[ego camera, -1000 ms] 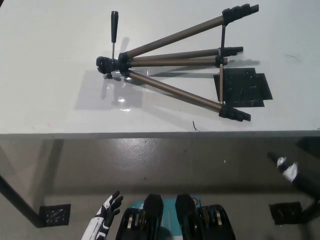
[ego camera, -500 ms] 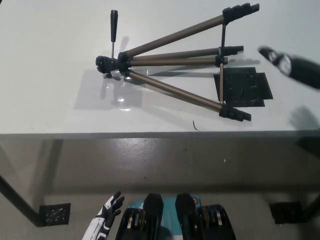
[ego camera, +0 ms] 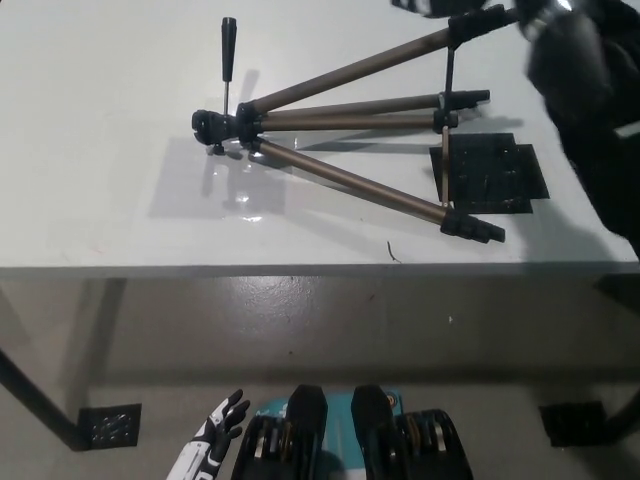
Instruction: A tripod lies near the right hand side of the table and the robot grab a leg of the tripod using its right hand and put it up right.
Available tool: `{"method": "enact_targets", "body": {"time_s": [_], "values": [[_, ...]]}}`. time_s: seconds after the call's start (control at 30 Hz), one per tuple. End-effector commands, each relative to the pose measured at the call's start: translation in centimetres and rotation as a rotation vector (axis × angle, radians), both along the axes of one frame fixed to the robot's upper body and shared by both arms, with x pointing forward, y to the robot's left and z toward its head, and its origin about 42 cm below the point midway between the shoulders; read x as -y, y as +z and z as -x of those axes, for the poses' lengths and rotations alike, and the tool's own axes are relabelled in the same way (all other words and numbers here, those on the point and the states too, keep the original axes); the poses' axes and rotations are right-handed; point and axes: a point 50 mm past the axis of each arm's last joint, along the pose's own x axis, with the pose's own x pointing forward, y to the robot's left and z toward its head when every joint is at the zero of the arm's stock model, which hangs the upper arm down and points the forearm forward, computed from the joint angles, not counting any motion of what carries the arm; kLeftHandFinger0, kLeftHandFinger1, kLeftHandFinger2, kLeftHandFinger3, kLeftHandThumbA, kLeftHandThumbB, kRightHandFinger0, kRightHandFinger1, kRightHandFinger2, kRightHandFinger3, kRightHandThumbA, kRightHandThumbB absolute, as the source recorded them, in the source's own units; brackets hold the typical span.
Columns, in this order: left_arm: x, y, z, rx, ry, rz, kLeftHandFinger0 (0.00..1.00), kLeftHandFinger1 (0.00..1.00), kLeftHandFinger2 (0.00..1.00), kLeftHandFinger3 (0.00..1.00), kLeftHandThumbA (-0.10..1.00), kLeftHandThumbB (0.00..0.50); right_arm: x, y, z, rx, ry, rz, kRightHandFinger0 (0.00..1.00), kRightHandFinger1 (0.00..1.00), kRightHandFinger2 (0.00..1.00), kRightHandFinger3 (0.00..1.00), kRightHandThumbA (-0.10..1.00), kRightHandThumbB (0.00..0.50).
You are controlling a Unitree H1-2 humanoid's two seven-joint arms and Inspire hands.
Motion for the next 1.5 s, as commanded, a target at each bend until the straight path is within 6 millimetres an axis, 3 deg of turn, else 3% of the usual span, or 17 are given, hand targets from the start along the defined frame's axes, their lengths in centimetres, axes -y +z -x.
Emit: {"method": "enact_targets", "body": {"time_s": [0.0, 0.23, 0.4, 0.83, 0.9, 0.93, 0.97, 1.0, 1.03, 1.07, 1.1, 1.13, 1.17, 1.23, 1.27, 1.4, 1.47], "values": [[-0.3, 1.1, 0.6, 0.062, -0.044, 0.027, 1.00, 1.00, 1.00, 1.00, 1.00, 0.500, -4.9, 4.7, -3.2, -0.072, -0.184, 0.329, 1.00, 1.00, 1.00, 1.00, 0.96, 0.500], [-0.4, 1.0, 0.8, 0.065, -0.048, 0.007, 1.00, 1.00, 1.00, 1.00, 1.00, 0.500, -5.7, 1.2, -5.6, -0.177, -0.261, 0.450, 1.00, 1.00, 1.00, 1.00, 0.90, 0.500], [-0.5, 1.4, 0.2, 0.070, -0.047, 0.002, 1.00, 1.00, 1.00, 1.00, 1.00, 0.500, -5.3, 0.4, -6.6, -0.213, -0.323, 0.532, 1.00, 1.00, 1.00, 1.00, 0.89, 0.500], [-0.3, 1.5, -0.2, 0.082, -0.049, 0.014, 1.00, 1.00, 1.00, 1.00, 1.00, 0.500, 1.4, -4.9, -9.2, -0.369, -0.508, 0.609, 1.00, 1.00, 1.00, 1.00, 0.82, 0.500], [-0.2, 1.5, -0.1, 0.079, -0.054, 0.015, 1.00, 1.00, 1.00, 1.00, 1.00, 0.500, 2.8, -5.6, -9.4, -0.332, -0.506, 0.586, 1.00, 1.00, 1.00, 1.00, 0.67, 0.489], [-0.3, 1.5, -0.2, 0.086, -0.056, 0.015, 1.00, 1.00, 1.00, 1.00, 1.00, 0.500, 3.4, -5.9, -9.5, -0.275, -0.507, 0.534, 1.00, 1.00, 1.00, 1.00, 0.37, 0.412], [-0.3, 1.5, -0.3, 0.089, -0.056, 0.015, 1.00, 1.00, 1.00, 1.00, 1.00, 0.500, 3.6, -6.0, -9.5, -0.252, -0.508, 0.512, 0.87, 0.90, 1.00, 1.00, 0.29, 0.368], [-0.3, 1.6, -0.4, 0.092, -0.063, 0.014, 1.00, 1.00, 1.00, 1.00, 1.00, 0.500, 4.3, -6.2, -9.5, -0.117, -0.485, 0.503, 0.20, 0.28, 0.46, 0.85, -0.02, 0.290], [-0.2, 1.6, -0.5, 0.095, -0.067, 0.014, 1.00, 1.00, 1.00, 1.00, 1.00, 0.500, 4.5, -6.2, -9.5, -0.077, -0.473, 0.501, 0.04, 0.13, 0.34, 0.74, -0.08, 0.285], [-0.2, 1.8, -0.7, 0.093, -0.069, 0.015, 1.00, 1.00, 1.00, 1.00, 1.00, 0.500, 4.9, -6.2, -9.4, 0.018, -0.438, 0.480, 0.00, 0.01, 0.16, 0.47, -0.10, 0.299], [-0.2, 1.9, -0.8, 0.093, -0.070, 0.017, 1.00, 1.00, 1.00, 1.00, 1.00, 0.500, 5.1, -6.1, -9.4, 0.047, -0.430, 0.476, 0.00, 0.00, 0.14, 0.39, -0.10, 0.275], [-0.2, 2.0, -0.9, 0.093, -0.070, 0.023, 1.00, 1.00, 1.00, 1.00, 1.00, 0.500, 5.3, -6.0, -9.3, 0.086, -0.399, 0.439, 0.00, 0.02, 0.23, 0.21, -0.10, 0.244], [-0.3, 2.0, -1.0, 0.093, -0.070, 0.020, 1.00, 1.00, 1.00, 1.00, 1.00, 0.500, 5.3, -5.8, -9.2, 0.102, -0.382, 0.412, 0.00, 0.08, 0.45, 0.16, -0.10, 0.243], [-0.3, 2.2, -1.1, 0.095, -0.074, 0.008, 1.00, 1.00, 1.00, 1.00, 1.00, 0.500, 5.1, -5.6, -9.2, 0.132, -0.359, 0.389, 0.00, 0.13, 0.64, 0.19, -0.10, 0.232], [-0.2, 2.2, -1.1, 0.097, -0.078, 0.008, 1.00, 1.00, 1.00, 1.00, 1.00, 0.500, 5.1, -5.7, -9.1, 0.154, -0.352, 0.376, 0.00, 0.13, 0.63, 0.24, -0.10, 0.233], [-0.2, 2.0, -0.8, 0.099, -0.078, 0.009, 1.00, 1.00, 1.00, 1.00, 1.00, 0.500, 4.7, -6.1, -8.8, 0.177, -0.324, 0.268, 0.00, 0.05, 0.54, 0.16, -0.10, 0.189], [-0.3, 2.0, -0.7, 0.098, -0.081, 0.003, 1.00, 1.00, 1.00, 1.00, 1.00, 0.500, 4.6, -6.1, -8.9, 0.133, -0.327, 0.172, 0.00, 0.13, 0.61, 0.20, -0.10, 0.165]]}}
